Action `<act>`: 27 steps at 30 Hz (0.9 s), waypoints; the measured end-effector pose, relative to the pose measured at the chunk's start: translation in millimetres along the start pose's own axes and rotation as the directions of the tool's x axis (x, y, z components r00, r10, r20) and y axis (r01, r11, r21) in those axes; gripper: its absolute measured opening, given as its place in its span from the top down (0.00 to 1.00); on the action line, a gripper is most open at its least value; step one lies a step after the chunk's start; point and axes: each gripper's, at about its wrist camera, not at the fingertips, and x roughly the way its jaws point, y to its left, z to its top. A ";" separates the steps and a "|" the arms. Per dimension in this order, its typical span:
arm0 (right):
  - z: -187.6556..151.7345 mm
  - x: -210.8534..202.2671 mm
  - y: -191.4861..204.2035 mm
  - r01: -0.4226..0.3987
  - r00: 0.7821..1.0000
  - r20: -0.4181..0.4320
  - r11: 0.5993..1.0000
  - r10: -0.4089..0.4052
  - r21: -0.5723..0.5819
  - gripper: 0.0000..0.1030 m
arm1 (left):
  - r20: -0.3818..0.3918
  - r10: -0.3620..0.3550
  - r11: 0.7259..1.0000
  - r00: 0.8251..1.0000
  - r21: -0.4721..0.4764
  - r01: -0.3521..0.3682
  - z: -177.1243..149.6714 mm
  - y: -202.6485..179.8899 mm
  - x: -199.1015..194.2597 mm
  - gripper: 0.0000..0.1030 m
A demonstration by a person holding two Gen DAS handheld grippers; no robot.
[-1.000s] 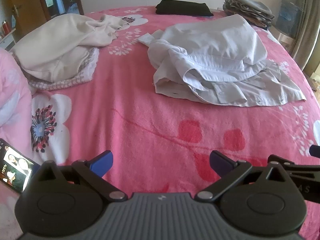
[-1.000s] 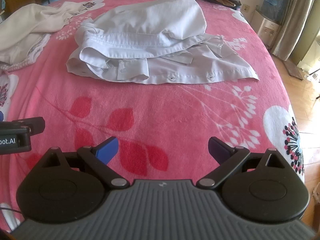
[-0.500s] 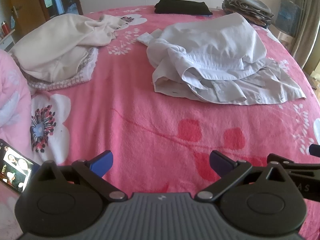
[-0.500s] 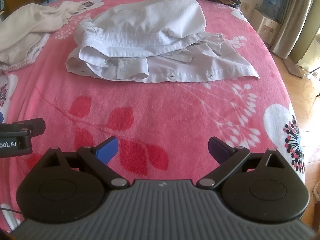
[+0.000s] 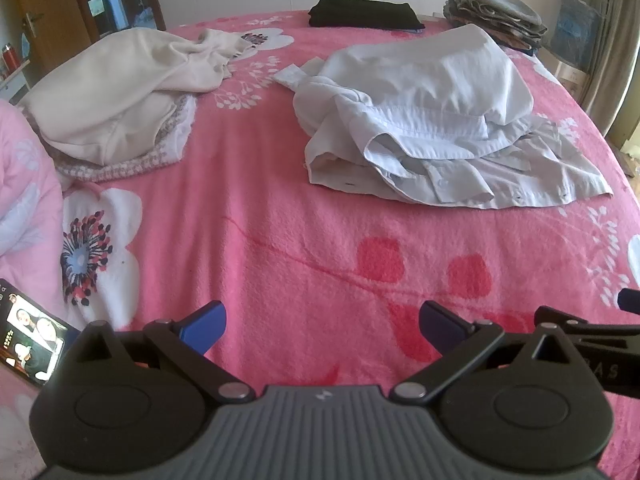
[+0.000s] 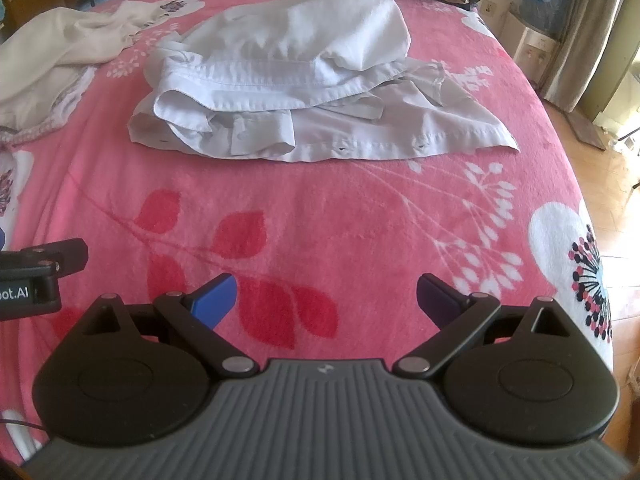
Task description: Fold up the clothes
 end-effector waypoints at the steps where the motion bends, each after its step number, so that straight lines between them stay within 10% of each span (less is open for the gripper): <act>1: -0.1 0.3 0.3 -0.001 1.000 -0.001 1.000 0.001 0.000 0.06 | 0.000 0.001 1.000 1.000 0.000 -0.001 0.0 0.0 0.2 0.00; 17: -0.1 1.0 -9.0 -0.027 0.997 0.072 0.999 0.030 -0.046 0.06 | 0.141 -0.113 0.993 0.984 -0.022 0.117 4.0 4.5 -9.2 0.00; 27: 14.4 0.7 -28.0 -0.025 0.953 0.291 0.979 0.084 -0.202 0.06 | 0.282 -0.188 0.981 0.941 0.109 0.163 31.4 2.6 2.8 0.00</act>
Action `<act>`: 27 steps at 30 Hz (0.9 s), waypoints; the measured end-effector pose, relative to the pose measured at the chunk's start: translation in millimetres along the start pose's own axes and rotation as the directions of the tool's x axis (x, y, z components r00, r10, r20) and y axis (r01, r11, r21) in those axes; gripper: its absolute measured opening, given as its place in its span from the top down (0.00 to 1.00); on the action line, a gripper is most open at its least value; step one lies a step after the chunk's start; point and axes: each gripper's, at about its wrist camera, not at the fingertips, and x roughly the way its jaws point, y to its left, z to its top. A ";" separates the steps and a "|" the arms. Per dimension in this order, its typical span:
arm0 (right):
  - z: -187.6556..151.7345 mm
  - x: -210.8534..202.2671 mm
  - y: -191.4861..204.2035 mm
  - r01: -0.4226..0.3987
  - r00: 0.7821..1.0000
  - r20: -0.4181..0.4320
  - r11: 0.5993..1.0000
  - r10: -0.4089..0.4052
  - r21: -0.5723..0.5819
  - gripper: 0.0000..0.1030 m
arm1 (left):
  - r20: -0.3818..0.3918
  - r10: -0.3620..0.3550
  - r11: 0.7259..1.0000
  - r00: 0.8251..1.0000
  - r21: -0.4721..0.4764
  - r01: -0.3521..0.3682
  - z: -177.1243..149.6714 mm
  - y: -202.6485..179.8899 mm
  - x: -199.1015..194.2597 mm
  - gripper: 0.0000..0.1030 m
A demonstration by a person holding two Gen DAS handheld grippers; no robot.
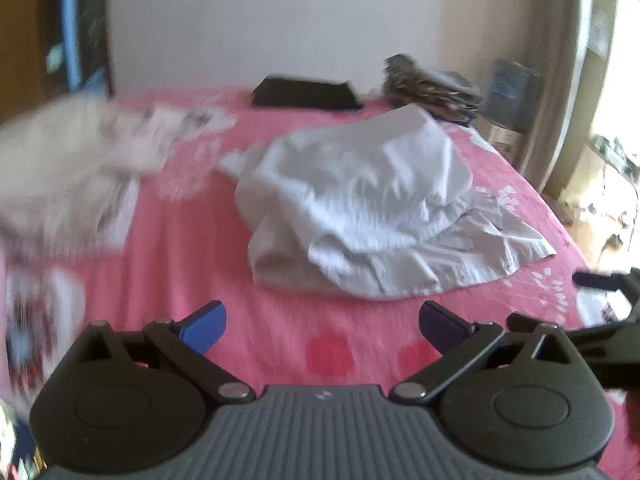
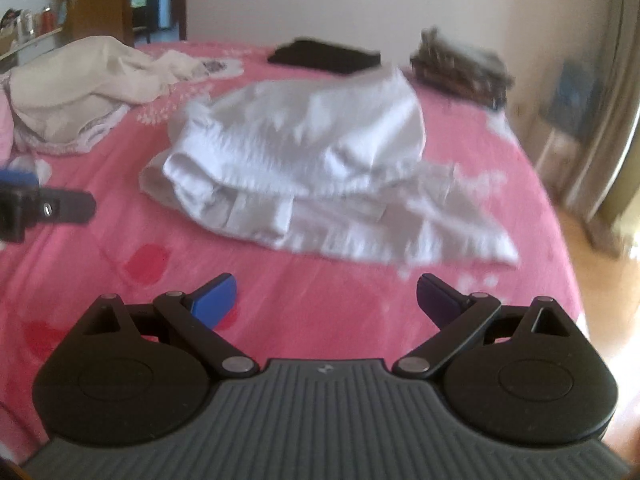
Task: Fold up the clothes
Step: 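Grasp the white shirt's edge with both grippers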
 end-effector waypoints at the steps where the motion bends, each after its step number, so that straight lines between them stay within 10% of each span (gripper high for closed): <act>1: 3.4 3.6 -3.4 0.005 1.000 0.022 1.000 -0.005 -0.022 0.06 | 0.018 0.007 0.999 1.000 0.034 -0.007 5.7 -1.4 5.7 0.00; 6: 19.6 24.9 -19.1 0.028 0.997 0.077 0.998 -0.024 -0.058 0.07 | 0.077 0.035 0.987 0.996 0.152 -0.047 17.7 -10.1 41.4 0.05; 14: 18.9 41.7 -21.9 -0.018 0.998 0.063 0.999 0.020 -0.047 0.07 | 0.011 0.113 0.947 0.994 0.302 -0.111 4.2 -22.6 108.3 0.46; 27: 8.9 58.9 -36.8 -0.020 1.000 0.001 0.999 0.020 0.050 0.08 | 0.040 0.189 0.964 0.981 0.182 -0.193 17.7 1.6 129.2 0.94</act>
